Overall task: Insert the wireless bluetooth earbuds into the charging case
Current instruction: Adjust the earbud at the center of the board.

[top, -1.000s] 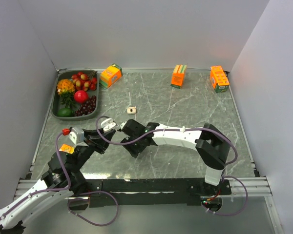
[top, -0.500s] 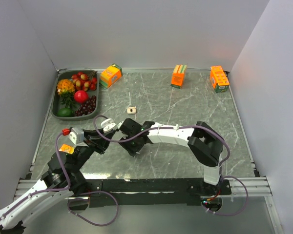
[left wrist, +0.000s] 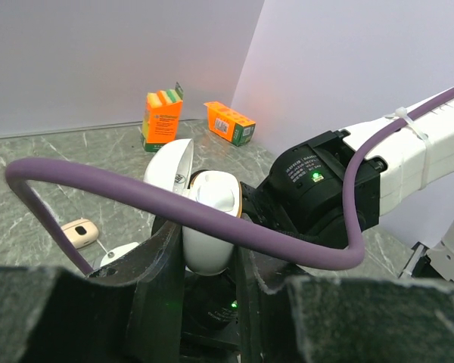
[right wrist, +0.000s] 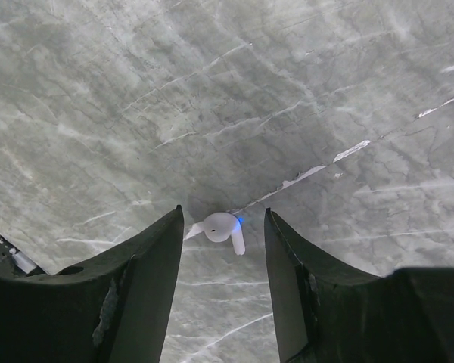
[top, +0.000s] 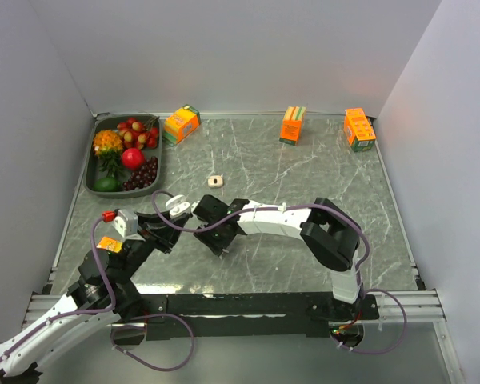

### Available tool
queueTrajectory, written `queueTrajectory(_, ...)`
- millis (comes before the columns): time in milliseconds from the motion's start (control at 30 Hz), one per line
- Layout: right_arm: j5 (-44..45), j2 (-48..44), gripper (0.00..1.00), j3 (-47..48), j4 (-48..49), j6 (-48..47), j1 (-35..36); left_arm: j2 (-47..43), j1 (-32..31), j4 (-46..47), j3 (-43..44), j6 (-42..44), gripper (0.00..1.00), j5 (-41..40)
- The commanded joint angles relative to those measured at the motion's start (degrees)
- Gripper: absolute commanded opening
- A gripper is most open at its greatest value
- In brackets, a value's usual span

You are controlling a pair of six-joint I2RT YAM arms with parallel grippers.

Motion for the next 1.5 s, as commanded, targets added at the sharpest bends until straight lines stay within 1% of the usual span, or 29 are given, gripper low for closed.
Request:
queueTrajectory(0, 1.4, 1.6, 0.53, 0.9, -1.1, -1.1, -0.2, -0.1, -0.1, 2.4, 1.3, -0.6, 0.01, 2.4)
queueTrajectory(300, 0.5, 2.1, 0.49, -0.2, -0.8, -0.7, 0.0, -0.3, -0.2, 2.2, 1.4, -0.6, 0.01, 2.4)
queueTrajectory(467, -0.3, 2.0, 0.45, -0.9, -0.5, -0.2, -0.1, -0.5, -0.1, 2.4, 1.3, -0.7, 0.01, 2.5)
queueTrajectory(533, -0.6, 1.9, 0.39, -1.2, -0.3, 0.0, 0.0, -0.6, -0.1, 2.4, 1.2, -0.8, 0.01, 2.5)
queueTrajectory(800, 0.2, 1.2, 0.27, -2.8, 0.1, 1.6, -0.6, -0.4, -0.1, 2.6, 1.2, -0.8, 0.01, 2.6)
queueTrajectory(933, -0.3, 0.2, 0.22, -4.1, 0.8, 3.6, -2.6, -0.3, -0.2, 2.5, 1.3, -0.7, 0.01, 2.5)
queueTrajectory(1067, -3.7, -3.1, 0.17, -6.2, 2.9, 7.5, -6.7, -0.5, -0.2, 2.5, 1.3, -0.6, 0.01, 2.3)
queueTrajectory(1133, -4.9, -4.8, 0.15, -7.5, 3.7, 10.8, -10.0, -0.5, -0.2, 2.6, 1.2, -0.6, 0.01, 2.3)
queueTrajectory(1333, -7.2, -9.3, 0.15, -11.7, 7.9, 21.9, -19.0, -0.1, -0.1, 2.9, 1.1, -0.8, 0.01, 2.2)
queueTrajectory(1367, -6.8, -9.9, 0.15, -12.2, 8.4, 24.8, -20.2, -0.1, -0.2, 2.8, 1.1, -0.8, 0.01, 2.2)
queueTrajectory(1400, -6.1, -11.3, 0.15, -13.8, 10.4, 27.7, -23.5, 0.0, -0.1, 2.8, 1.2, -0.8, 0.01, 2.1)
queueTrajectory(1467, -5.2, -12.1, 0.15, -15.0, 12.2, 31.5, -25.3, 0.0, -0.2, 2.9, 1.2, -0.8, 0.01, 2.0)
